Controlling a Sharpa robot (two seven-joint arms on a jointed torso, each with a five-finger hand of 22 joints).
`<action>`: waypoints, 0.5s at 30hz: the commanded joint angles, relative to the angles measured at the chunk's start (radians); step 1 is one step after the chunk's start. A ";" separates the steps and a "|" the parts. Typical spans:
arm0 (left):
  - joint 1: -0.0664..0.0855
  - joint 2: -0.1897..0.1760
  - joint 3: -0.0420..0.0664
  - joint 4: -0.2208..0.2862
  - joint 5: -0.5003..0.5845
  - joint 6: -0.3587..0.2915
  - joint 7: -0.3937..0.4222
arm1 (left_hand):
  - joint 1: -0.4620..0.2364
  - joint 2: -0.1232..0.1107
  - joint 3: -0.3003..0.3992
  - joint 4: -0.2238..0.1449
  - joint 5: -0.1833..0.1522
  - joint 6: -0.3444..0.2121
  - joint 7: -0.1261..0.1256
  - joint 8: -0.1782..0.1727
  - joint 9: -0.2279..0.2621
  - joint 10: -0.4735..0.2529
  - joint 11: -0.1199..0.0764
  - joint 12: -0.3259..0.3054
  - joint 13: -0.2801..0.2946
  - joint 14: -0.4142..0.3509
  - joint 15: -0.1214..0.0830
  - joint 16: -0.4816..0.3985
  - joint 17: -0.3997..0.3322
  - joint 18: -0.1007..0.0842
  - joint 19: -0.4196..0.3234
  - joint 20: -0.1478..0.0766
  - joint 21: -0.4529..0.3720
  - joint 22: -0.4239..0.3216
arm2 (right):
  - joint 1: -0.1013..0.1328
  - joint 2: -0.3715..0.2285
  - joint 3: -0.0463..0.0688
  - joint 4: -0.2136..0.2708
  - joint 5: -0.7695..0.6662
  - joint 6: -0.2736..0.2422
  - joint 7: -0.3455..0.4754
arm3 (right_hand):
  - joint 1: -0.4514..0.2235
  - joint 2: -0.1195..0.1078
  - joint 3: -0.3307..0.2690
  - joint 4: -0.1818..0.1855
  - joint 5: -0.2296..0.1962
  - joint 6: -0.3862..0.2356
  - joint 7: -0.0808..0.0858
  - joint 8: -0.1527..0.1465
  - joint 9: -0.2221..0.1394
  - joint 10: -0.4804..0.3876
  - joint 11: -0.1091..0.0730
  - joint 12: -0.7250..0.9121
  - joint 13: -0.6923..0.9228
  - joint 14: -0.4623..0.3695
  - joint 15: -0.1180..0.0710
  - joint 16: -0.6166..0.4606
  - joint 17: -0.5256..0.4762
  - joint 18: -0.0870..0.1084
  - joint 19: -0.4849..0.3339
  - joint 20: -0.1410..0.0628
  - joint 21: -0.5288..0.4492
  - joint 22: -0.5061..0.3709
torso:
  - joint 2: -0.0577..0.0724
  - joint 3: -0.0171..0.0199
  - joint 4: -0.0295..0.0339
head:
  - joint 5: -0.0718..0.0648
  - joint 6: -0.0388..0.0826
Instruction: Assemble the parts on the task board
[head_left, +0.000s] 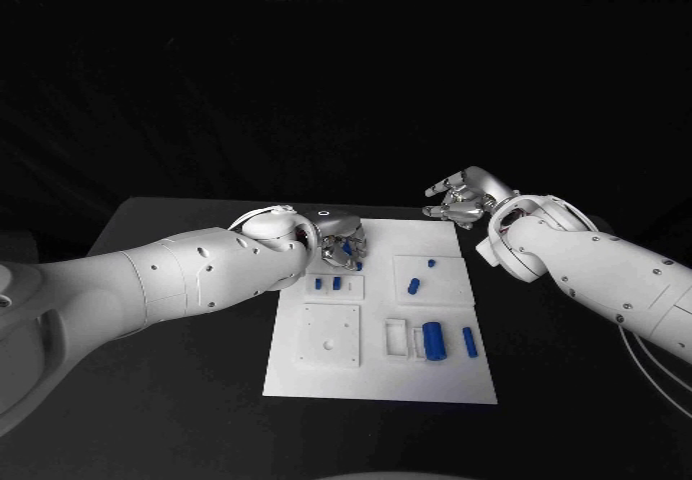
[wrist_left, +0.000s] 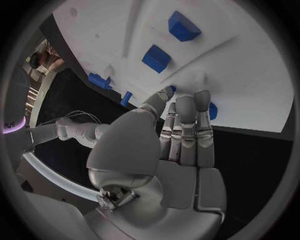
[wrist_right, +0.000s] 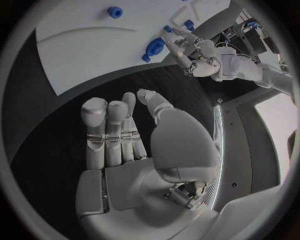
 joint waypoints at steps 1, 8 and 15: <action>-0.003 0.005 0.001 -0.003 -0.005 0.016 0.010 | -0.012 0.001 0.004 0.003 0.000 -0.002 0.008 -0.003 -0.001 0.008 0.004 -0.003 -0.001 0.009 0.003 0.004 0.001 0.007 -0.007 0.000 0.004 0.020 | 0.000 -0.001 0.000 0.003 -0.001 0.000 0.009 | -0.003 -0.009 0.004 0.002 0.004 0.008 0.001 -0.001 0.001 -0.001 -0.007 -0.001 -0.001 -0.005 -0.002 -0.003 -0.001 0.012 0.047 -0.007 -0.003 0.084 | 0.001 0.0008 0.0007 | 0.001 -0.001; -0.008 0.011 0.001 -0.011 -0.002 0.023 0.009 | -0.015 0.017 0.007 0.017 -0.002 0.016 0.006 -0.002 0.000 0.028 -0.003 -0.002 -0.001 0.013 0.000 0.007 0.001 0.008 -0.005 0.000 0.008 0.020 | 0.000 -0.004 0.000 0.004 -0.001 0.001 0.007 | -0.003 -0.009 0.004 0.002 0.004 0.008 0.001 -0.001 0.001 -0.001 -0.007 -0.001 -0.001 -0.005 -0.002 -0.003 -0.001 0.012 0.047 -0.007 -0.003 0.084 | 0.000 0.0006 -0.0009 | 0.005 -0.003; -0.012 0.012 0.001 -0.015 0.002 0.026 0.009 | -0.011 0.020 0.005 0.024 -0.006 0.027 0.004 -0.003 -0.001 0.039 -0.006 -0.003 -0.001 0.016 -0.003 0.009 0.001 0.006 -0.004 -0.003 0.010 0.020 | 0.000 -0.004 0.000 0.006 -0.001 0.004 0.004 | -0.003 -0.009 0.004 0.002 0.004 0.008 0.001 -0.001 0.001 -0.001 -0.007 -0.001 -0.001 -0.005 -0.002 -0.003 -0.001 0.012 0.047 -0.007 -0.003 0.084 | -0.001 0.0004 0.0002 | 0.002 -0.007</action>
